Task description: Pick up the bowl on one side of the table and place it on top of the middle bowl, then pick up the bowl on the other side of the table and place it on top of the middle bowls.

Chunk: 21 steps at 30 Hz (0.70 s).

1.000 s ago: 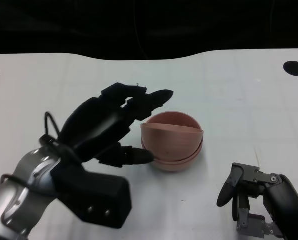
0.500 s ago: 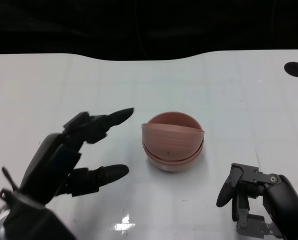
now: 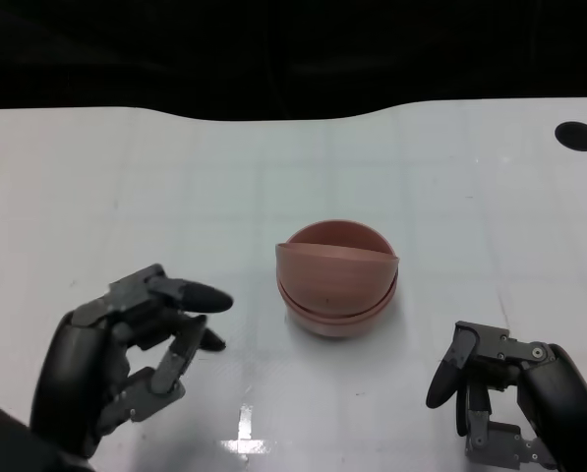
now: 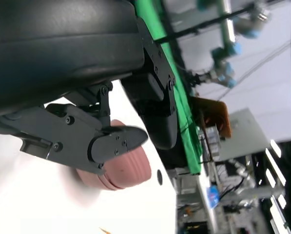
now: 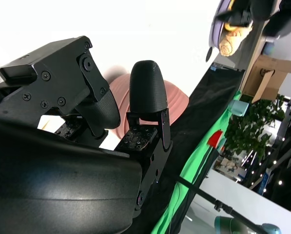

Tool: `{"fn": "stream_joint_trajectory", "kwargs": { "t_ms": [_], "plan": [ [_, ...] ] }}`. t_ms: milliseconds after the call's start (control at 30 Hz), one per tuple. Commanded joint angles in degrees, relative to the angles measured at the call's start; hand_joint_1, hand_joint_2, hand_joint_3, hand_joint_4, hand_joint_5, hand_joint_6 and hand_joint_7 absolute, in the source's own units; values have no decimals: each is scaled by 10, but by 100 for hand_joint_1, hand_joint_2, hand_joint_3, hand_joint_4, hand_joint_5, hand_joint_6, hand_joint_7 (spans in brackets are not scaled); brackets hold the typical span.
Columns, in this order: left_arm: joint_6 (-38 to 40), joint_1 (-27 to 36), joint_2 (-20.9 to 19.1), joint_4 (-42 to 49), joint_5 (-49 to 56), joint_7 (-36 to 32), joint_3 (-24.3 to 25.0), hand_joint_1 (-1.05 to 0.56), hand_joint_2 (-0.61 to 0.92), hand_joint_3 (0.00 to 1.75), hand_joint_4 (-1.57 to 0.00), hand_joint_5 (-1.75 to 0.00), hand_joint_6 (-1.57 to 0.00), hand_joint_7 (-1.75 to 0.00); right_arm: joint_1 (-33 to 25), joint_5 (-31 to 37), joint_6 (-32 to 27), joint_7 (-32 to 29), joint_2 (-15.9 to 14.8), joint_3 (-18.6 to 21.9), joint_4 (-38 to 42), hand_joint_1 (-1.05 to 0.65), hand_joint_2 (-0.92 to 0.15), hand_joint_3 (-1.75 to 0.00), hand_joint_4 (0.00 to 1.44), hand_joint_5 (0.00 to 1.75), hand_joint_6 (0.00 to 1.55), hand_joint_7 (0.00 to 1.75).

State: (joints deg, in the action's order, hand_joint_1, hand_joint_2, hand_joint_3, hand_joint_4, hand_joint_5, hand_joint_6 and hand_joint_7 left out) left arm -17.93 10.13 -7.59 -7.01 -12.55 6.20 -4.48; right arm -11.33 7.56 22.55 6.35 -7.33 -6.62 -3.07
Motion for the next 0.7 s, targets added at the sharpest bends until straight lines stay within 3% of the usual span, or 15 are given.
{"fn": "stream_joint_trajectory", "kwargs": {
  "t_ms": [33, 100, 200, 533, 700],
  "plan": [
    [52, 12, 17, -6, -55, 14, 18, -13, 57, 109, -83, -165, -79, -134, -1, -11, 2, 3, -4, 6, 0, 0, -23, -162, 90, 174, 83, 140],
    [74, 9, 25, 5, -85, 31, 29, -15, 51, 118, -84, -173, -75, -152, 0, -13, 3, 4, -4, 7, 1, 0, -23, -161, 91, 173, 84, 138],
    [82, 2, 28, 17, -98, 55, 40, -16, 47, 124, -85, -174, -74, -159, 2, -16, 4, 5, -3, 8, 5, 0, -24, -161, 91, 173, 84, 138],
    [89, 0, 42, 19, -91, 75, 56, -16, 45, 127, -85, -175, -74, -160, 3, -17, 5, 6, -4, 8, 6, 0, -24, -160, 91, 172, 84, 137],
    [139, -12, 38, 30, -116, 91, 66, -17, 42, 129, -91, -175, -78, -162, 8, -16, 13, 2, -2, 10, 20, 1, -23, -161, 91, 172, 84, 137]
  ]
}}
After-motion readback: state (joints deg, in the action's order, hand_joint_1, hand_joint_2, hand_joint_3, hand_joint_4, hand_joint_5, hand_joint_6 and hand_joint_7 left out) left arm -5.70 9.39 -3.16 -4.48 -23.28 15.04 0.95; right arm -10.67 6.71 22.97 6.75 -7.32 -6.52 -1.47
